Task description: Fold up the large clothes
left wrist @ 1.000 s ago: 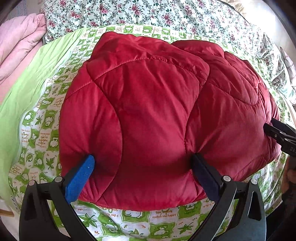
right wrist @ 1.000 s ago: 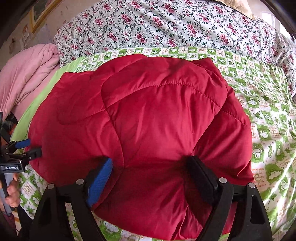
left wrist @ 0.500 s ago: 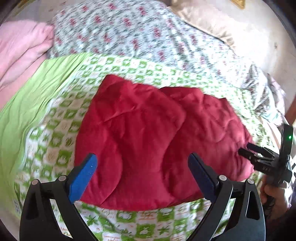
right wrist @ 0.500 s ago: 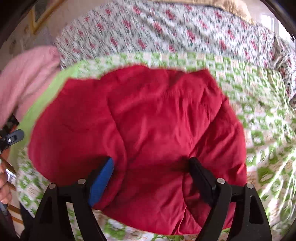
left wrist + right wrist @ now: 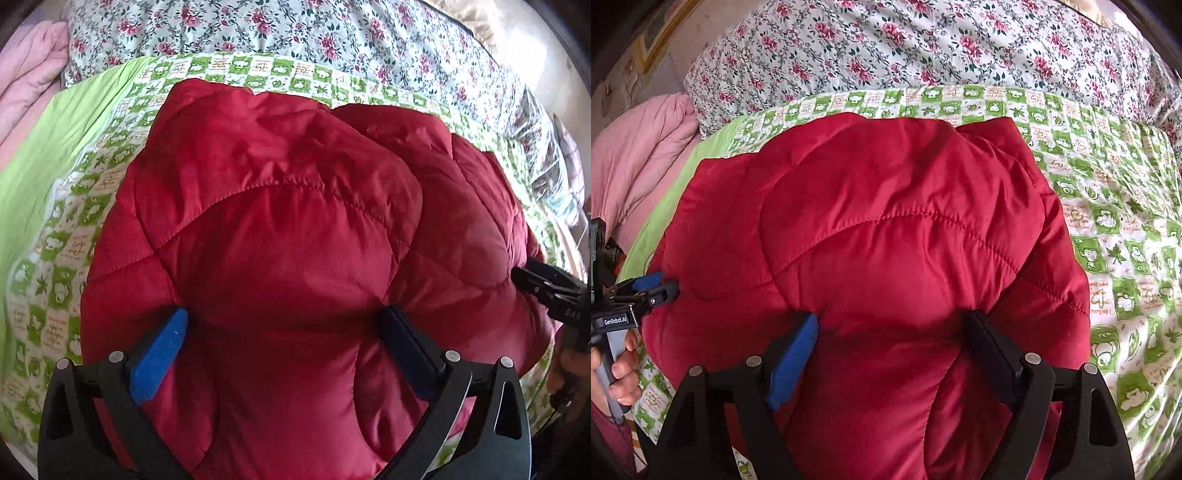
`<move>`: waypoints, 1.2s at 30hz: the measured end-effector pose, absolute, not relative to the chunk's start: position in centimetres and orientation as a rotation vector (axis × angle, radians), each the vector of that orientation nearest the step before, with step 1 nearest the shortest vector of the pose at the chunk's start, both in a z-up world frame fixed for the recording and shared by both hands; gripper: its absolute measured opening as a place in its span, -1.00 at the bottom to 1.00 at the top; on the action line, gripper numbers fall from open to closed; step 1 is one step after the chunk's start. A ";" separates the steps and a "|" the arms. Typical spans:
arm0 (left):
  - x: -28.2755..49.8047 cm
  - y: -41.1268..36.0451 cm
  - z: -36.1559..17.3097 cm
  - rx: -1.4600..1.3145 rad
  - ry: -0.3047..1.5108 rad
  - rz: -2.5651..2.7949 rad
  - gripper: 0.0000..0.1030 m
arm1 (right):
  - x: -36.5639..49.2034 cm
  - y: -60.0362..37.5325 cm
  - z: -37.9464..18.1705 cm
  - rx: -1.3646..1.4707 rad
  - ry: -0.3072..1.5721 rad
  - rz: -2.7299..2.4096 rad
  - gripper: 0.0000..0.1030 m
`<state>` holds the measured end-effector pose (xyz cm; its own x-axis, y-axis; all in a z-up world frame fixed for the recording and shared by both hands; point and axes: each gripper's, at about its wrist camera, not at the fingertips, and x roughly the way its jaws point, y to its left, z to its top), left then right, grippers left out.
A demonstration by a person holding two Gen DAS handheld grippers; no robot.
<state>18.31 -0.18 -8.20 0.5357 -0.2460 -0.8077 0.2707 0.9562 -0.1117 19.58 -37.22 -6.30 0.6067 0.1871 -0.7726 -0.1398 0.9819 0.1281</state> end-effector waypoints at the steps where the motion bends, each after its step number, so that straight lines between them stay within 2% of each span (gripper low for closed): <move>1: 18.4 -0.2 -8.4 0.033 0.959 -0.306 1.00 | 19.7 -37.1 -6.4 0.050 0.903 0.186 0.63; 16: 17.2 -0.4 -7.4 0.057 0.940 -0.253 1.00 | 19.0 -37.3 -5.8 0.071 0.877 0.148 0.64; 25: 13.4 -0.5 -5.8 0.080 0.905 -0.222 1.00 | 14.2 -37.4 -3.8 0.090 0.816 0.152 0.65; 36: 9.3 -1.4 -6.4 0.153 0.903 -0.215 1.00 | 9.4 -35.7 -4.2 0.034 0.830 0.181 0.71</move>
<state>9.25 -1.38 -6.42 0.5996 -0.1209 -0.7911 0.2492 0.9676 0.0410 9.40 -35.68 -4.17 0.6607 0.1731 -0.7304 -0.1468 0.9841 0.1005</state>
